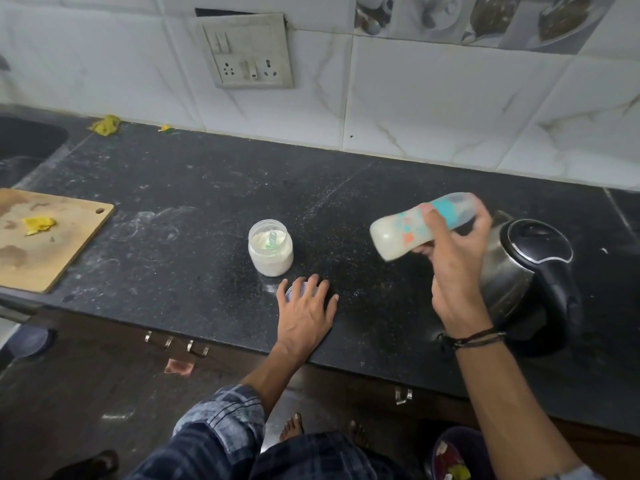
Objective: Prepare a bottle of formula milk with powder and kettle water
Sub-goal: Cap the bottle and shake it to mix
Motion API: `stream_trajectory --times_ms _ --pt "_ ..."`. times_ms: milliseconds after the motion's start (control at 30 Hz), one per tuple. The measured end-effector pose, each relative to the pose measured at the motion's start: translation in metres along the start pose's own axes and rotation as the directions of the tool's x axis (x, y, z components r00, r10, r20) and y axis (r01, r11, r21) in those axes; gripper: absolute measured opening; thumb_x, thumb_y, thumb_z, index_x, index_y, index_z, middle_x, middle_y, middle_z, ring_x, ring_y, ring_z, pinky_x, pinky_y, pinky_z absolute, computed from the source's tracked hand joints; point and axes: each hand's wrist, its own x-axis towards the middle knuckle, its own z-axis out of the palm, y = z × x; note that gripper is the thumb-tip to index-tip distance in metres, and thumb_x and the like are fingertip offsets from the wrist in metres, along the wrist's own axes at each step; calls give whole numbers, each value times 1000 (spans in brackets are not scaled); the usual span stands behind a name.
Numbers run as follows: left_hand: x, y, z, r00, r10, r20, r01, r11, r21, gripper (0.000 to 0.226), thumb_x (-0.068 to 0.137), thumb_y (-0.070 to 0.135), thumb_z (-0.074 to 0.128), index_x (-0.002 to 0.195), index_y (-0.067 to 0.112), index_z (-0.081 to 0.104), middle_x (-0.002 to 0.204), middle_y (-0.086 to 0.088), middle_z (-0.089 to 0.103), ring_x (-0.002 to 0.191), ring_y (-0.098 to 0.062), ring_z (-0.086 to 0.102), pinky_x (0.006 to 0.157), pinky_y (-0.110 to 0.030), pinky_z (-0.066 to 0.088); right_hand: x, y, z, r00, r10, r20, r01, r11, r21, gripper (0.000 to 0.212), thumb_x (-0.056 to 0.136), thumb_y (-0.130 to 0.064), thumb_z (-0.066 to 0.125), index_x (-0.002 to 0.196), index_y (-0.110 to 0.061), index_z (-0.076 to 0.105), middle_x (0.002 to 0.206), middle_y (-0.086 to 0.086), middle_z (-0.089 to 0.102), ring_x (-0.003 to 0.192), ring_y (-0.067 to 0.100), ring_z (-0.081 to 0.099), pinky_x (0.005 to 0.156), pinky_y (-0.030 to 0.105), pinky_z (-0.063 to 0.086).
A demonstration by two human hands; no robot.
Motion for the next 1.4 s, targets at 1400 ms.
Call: stream_trajectory --times_ms 1400 --pt "-1 0 5 999 9 -54 -8 1000 14 37 104 53 48 123 27 66 131 6 62 123 -24 59 116 -54 29 16 1 -4 999 14 -43 -14 1000 -11 65 90 -23 80 140 -27 39 127 3 64 106 19 75 64 29 60"
